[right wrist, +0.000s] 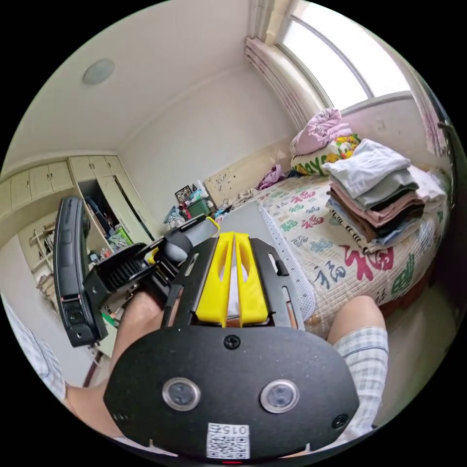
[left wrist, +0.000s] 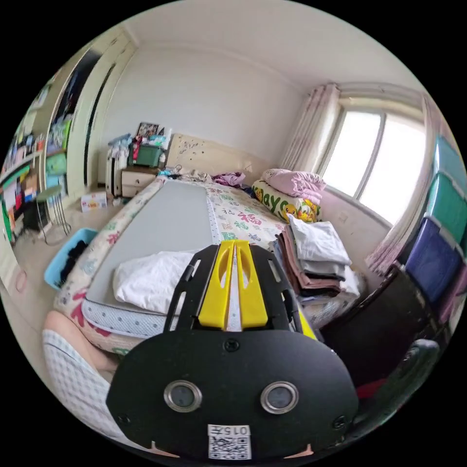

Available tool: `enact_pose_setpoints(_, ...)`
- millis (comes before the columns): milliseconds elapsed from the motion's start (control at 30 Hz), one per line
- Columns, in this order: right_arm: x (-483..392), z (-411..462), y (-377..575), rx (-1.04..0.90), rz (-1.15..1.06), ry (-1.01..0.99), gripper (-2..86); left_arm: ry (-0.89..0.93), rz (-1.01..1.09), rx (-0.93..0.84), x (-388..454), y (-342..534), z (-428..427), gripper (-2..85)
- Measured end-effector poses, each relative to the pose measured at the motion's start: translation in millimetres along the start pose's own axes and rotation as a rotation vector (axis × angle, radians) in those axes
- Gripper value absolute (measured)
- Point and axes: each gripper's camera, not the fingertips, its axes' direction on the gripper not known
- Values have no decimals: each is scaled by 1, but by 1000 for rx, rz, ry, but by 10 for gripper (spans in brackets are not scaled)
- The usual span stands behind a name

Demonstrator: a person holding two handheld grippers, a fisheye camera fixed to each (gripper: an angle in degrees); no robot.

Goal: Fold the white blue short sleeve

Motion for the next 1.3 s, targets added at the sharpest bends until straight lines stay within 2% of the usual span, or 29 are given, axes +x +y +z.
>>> enact_pose_setpoints(67, -5, -8, 13, 51, -68, 27, 64, -95, 35, -26, 9, 7, 0, -4)
enact_pose_setpoints(200, -24, -14, 40, 52, -129, 25, 45, -77, 60, -110, 5, 14, 4, -3)
enact_pose_setpoints(333, -30, 4, 47, 15, -27, 94, 4, -150, 83, -48, 0, 23, -3, -2)
enact_pose_setpoints(500, -26, 22, 27, 49, 42, 152, -7, -102, 35, -118, -20, 19, 3, -2)
enact_pose_setpoints(567, -28, 26, 18, 56, -12, 165, -7, -112, -48, -139, -49, 11, 4, -2)
enact_pose_setpoints(667, -31, 30, 11, 70, -244, 23, -4, -25, -119, -122, -101, -1, 3, -3)
enact_pose_setpoints(700, -35, 33, 13, 84, -364, -9, -3, -1, -103, -115, -110, -3, 3, -3)
enact_pose_setpoints(767, -35, 44, 13, 104, -418, -35, 0, 86, 43, -101, -147, -13, 2, -3)
enact_pose_setpoints(833, -32, 78, 3, 24, -400, -98, 6, 149, 169, -75, -175, -17, -3, -3)
enact_pose_setpoints(900, -33, 114, -6, -87, -405, -157, 18, 181, 192, -47, -210, -20, -9, -1)
enact_pose_setpoints(1000, -40, 184, -18, -289, -419, -220, 72, 199, 138, -63, -269, -23, -5, 18)
enact_pose_setpoints(1167, -36, 294, -39, -560, -359, -248, 105, 156, -116, -247, -368, -27, 44, 119)
enact_pose_setpoints(1300, -25, 379, -54, -706, -316, -159, 115, 123, -203, -272, -404, -37, 82, 129)
